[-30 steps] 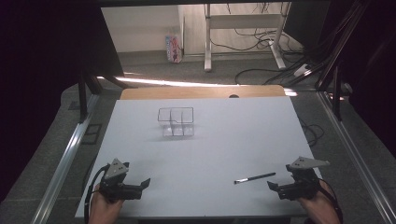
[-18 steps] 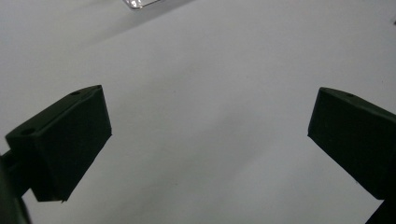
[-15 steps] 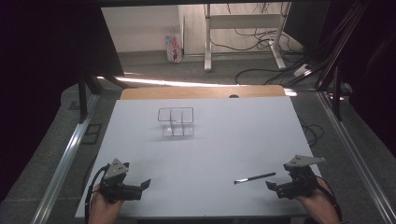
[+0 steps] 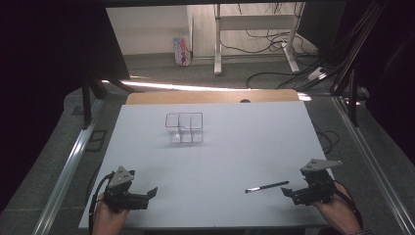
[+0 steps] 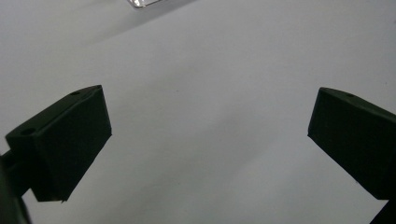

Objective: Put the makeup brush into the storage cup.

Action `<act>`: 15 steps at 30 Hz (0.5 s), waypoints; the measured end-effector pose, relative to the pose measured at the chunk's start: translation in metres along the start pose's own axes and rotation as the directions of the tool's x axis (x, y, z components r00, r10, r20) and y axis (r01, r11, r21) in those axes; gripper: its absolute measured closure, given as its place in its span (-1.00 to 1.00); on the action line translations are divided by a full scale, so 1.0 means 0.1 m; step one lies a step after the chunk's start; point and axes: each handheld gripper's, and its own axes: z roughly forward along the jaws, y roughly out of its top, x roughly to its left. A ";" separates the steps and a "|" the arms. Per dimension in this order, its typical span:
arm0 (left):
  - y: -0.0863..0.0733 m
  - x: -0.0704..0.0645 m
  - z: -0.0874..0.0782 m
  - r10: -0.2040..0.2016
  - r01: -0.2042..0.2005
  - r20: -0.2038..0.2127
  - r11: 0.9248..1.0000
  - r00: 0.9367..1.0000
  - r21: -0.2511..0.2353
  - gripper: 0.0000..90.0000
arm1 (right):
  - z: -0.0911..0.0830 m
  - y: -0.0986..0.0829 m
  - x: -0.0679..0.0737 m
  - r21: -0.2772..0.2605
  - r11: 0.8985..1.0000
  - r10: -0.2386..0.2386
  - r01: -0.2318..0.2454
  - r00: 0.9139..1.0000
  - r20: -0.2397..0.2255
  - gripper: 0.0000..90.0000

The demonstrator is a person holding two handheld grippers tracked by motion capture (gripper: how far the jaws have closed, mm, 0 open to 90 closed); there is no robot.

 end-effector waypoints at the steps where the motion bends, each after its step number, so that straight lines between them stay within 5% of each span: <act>1: 0.00 0.00 0.00 0.002 -0.002 0.000 1.000 1.000 0.003 -1.00 | 0.00 0.00 0.00 0.004 1.000 -0.001 0.001 1.000 0.000 -1.00; 15: 0.00 -0.01 -0.01 0.014 -0.014 -0.008 1.000 1.000 0.003 -1.00 | 0.13 0.11 0.02 0.078 0.997 -0.027 0.027 1.000 -0.007 -0.98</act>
